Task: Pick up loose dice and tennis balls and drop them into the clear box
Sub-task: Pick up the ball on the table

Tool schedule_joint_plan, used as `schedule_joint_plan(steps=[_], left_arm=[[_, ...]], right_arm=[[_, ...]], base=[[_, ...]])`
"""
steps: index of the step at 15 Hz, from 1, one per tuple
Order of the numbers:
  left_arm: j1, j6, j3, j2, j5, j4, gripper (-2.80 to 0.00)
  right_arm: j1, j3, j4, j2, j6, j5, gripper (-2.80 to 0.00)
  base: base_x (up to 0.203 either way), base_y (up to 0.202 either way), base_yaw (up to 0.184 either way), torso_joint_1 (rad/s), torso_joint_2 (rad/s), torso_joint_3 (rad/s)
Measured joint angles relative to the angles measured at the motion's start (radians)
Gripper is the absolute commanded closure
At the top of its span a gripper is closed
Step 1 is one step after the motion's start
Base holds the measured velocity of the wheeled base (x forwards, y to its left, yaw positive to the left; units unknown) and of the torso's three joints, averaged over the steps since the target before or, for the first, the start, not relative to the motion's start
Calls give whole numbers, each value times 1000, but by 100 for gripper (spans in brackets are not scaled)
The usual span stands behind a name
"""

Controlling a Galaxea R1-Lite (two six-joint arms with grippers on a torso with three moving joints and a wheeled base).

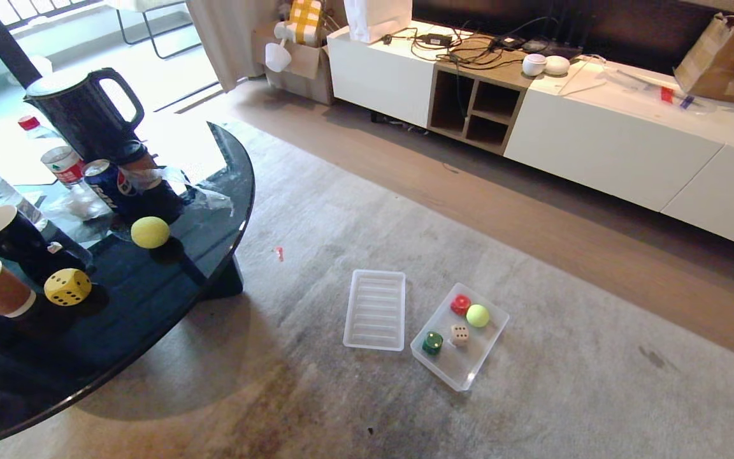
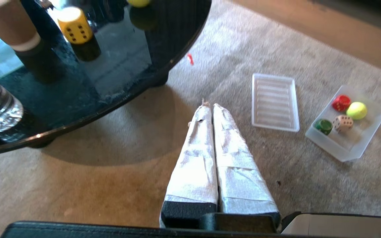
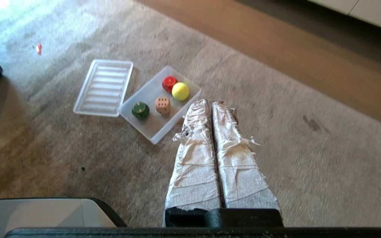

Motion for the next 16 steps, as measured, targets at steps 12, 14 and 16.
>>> schedule_joint_plan(steps=[12, 14, 16], left_arm=[[0, 1, 0, 0, 0, -1, 0], [0, 2, 0, 0, 0, -1, 0], [0, 2, 0, 0, 0, -1, 0]], right_arm=[[0, 0, 0, 0, 0, 0, 0], [0, 0, 0, 0, 0, 0, 0], [0, 0, 0, 0, 0, 0, 0]], base=[[0, 0, 0, 0, 1, 205], [0, 0, 0, 5, 4, 207], [0, 0, 0, 0, 6, 208]])
